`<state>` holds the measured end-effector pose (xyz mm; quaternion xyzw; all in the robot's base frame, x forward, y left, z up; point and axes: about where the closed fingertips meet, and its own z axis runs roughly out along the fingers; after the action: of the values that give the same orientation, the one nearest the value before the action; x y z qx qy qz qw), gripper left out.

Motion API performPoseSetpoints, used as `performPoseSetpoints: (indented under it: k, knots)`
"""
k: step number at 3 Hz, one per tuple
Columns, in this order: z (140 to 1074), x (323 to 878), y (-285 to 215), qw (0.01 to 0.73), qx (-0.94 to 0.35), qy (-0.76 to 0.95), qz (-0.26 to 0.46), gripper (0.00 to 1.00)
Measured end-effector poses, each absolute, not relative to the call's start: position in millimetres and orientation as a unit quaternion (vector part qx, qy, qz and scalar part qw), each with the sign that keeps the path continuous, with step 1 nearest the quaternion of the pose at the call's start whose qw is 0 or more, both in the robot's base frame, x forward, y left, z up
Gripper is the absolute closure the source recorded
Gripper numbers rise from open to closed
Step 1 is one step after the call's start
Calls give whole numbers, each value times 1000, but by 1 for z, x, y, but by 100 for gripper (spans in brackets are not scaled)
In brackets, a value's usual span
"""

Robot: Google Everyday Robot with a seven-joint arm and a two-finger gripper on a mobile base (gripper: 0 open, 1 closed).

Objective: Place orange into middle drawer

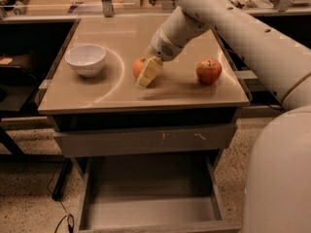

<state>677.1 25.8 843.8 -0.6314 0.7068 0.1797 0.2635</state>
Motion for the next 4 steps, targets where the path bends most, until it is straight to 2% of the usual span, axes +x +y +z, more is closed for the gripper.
performPoseSetpoints:
  k: [3,4]
  knots:
    - [846,678,28,265,-635,703,178,88]
    - [857,660,16,275,-627,707,178,100]
